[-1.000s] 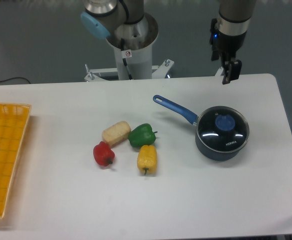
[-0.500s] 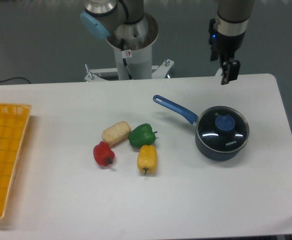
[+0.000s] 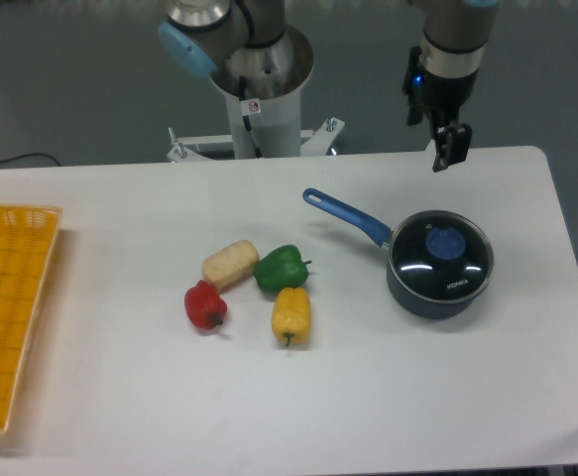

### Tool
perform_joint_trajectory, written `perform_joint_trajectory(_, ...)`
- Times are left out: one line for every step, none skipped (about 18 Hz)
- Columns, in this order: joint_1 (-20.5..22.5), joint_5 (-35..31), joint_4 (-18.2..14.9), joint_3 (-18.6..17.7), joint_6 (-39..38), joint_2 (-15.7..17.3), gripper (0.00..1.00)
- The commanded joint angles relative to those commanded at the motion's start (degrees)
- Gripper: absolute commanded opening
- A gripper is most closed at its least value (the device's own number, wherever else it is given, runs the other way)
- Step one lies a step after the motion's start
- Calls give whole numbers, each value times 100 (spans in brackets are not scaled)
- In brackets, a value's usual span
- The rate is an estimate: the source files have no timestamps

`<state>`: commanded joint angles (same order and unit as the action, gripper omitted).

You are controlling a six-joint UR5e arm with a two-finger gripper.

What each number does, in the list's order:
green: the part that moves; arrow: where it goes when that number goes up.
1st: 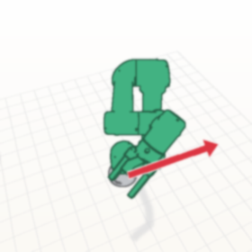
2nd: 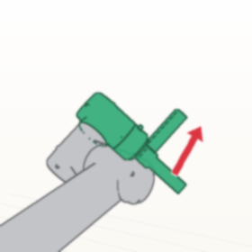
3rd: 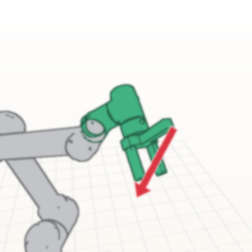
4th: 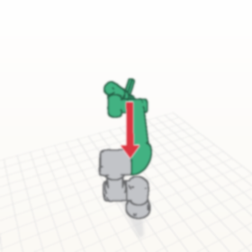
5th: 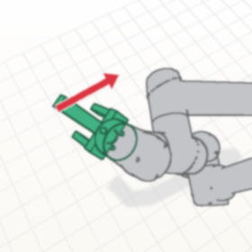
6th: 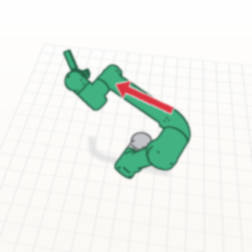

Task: Open the lid
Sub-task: 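Open the gripper and move it over the saucepan lid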

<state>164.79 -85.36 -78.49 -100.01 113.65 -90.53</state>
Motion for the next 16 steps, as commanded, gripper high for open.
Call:
perform_joint_trajectory(0,184,26,-53,-9,0,100)
perform_joint_trajectory(0,282,44,-79,-27,0,100)
perform_joint_trajectory(9,283,44,-71,-18,0,100)
perform_joint_trajectory(9,266,53,-71,-18,0,100)
perform_joint_trajectory(0,248,70,-62,-27,17,100)
perform_joint_trajectory(0,178,114,-27,-88,0,100)
perform_joint_trajectory(-44,82,141,-10,-254,-17,100)
perform_joint_trajectory(-122,3,149,25,-447,-44,100)
perform_joint_trajectory(-201,-68,167,78,-605,-61,100)
perform_joint_trajectory(-237,-121,167,148,-703,-123,100)
perform_joint_trajectory(-237,-147,167,192,-738,-175,100)
perform_joint_trajectory(-237,-148,158,219,-774,-211,100)
perform_joint_trajectory(-220,-148,141,263,-870,-263,100)
perform_joint_trajectory(-202,-139,141,307,-1036,-299,100)
perform_joint_trajectory(-202,-130,150,324,-1229,-334,100)
perform_joint_trajectory(-202,-121,158,325,-1379,-351,100)
